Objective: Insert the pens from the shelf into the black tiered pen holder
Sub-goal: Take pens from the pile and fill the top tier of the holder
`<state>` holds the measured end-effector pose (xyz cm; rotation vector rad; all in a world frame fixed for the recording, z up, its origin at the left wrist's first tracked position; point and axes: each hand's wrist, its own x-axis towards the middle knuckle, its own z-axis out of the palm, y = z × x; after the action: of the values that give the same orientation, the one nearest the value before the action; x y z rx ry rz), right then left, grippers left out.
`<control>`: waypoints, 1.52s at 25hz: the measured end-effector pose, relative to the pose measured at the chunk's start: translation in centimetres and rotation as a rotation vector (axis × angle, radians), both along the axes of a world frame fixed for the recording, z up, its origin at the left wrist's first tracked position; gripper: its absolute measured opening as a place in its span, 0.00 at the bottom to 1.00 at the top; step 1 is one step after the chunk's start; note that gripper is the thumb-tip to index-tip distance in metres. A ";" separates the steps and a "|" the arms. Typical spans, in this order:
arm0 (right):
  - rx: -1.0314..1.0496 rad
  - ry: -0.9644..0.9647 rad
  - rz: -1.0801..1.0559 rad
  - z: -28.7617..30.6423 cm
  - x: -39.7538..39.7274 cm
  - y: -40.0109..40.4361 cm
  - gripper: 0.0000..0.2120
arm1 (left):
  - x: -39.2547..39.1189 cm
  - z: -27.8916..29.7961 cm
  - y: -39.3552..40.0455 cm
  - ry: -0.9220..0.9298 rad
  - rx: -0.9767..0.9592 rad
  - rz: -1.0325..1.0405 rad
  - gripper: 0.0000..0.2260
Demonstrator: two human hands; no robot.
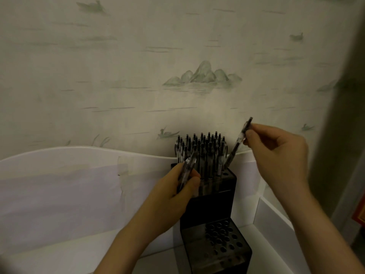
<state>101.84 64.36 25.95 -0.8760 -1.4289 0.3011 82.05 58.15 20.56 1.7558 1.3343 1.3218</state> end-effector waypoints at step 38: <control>-0.405 -0.076 0.522 -5.1 -4.5 -3.8 0.03 | 0.1 -2.9 -1.2 0.164 0.025 0.127 0.09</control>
<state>97.36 60.53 20.89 -0.8268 -1.6869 0.9862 82.17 56.91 17.70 1.8563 1.5484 1.2893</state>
